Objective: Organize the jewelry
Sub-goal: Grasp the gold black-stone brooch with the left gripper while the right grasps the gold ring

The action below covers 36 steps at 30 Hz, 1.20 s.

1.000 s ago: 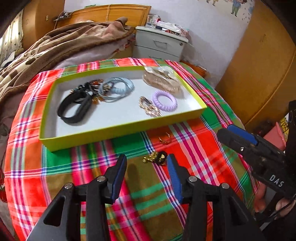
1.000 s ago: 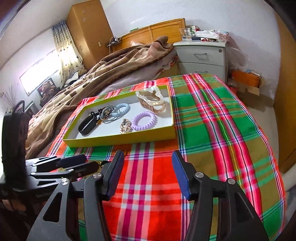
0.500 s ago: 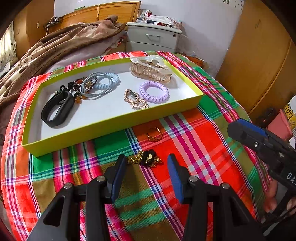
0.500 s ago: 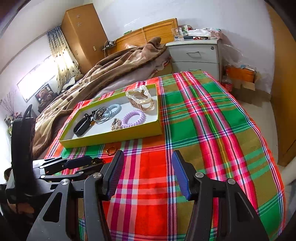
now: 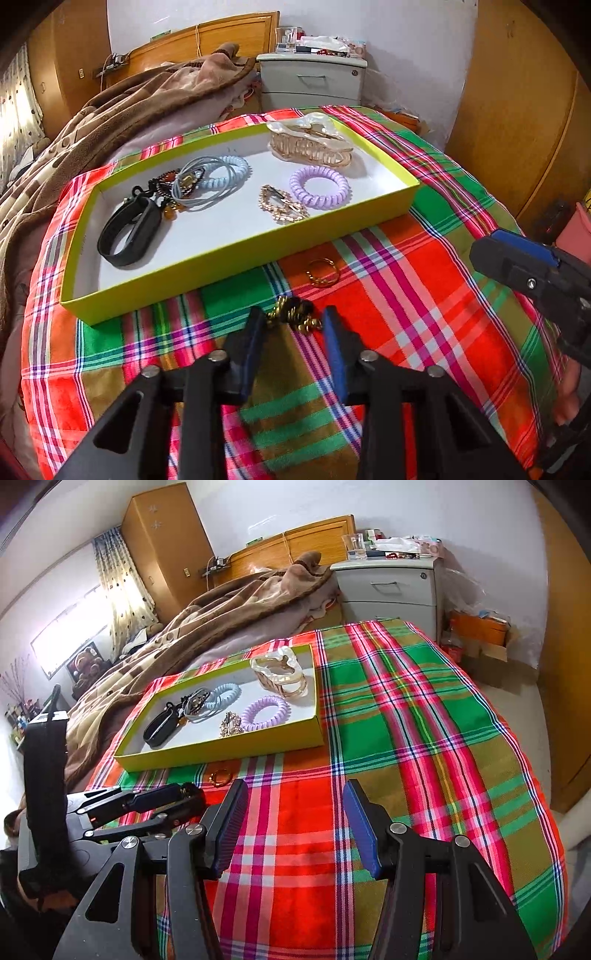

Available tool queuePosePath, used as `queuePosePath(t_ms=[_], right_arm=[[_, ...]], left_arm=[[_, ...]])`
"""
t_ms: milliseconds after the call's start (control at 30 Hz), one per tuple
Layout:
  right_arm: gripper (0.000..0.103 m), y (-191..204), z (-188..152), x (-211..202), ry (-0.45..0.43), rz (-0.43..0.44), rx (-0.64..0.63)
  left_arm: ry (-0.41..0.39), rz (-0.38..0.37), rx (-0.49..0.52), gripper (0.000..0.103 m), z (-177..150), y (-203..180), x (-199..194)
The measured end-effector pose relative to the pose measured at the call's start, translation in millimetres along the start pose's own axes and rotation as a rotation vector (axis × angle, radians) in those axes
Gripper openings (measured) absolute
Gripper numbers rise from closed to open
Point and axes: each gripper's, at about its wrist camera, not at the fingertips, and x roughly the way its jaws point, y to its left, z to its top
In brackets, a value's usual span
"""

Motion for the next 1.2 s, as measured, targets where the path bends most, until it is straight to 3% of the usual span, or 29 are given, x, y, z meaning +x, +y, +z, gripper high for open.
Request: queuePosePath(t_ms=[33, 100, 400, 1100, 1200], right_arm=[[0.054, 1, 0, 1, 0.005, -0.004, -0.003], [0.054, 4, 1, 2, 0.007, -0.008, -0.01], [0.054, 19, 2, 14, 0.038, -0.013, -0.052], [0.054, 79, 4, 72, 0.155, 0.019, -0.215], [0.05, 83, 3, 77, 0.16, 0.0, -0.237]], left_arm=[[-0.004, -0.005, -0.003, 0.022, -1, 2, -1], [-0.005, -0.015, -0.01, 0.016, -3, 8, -3], [-0.023, -0.043, -0.061, 0.015, -10, 28, -16], [-0.065, -0.029, -0.174, 0.012, -30, 79, -37], [-0.064, -0.028, -0.184, 0.012, -30, 83, -36]])
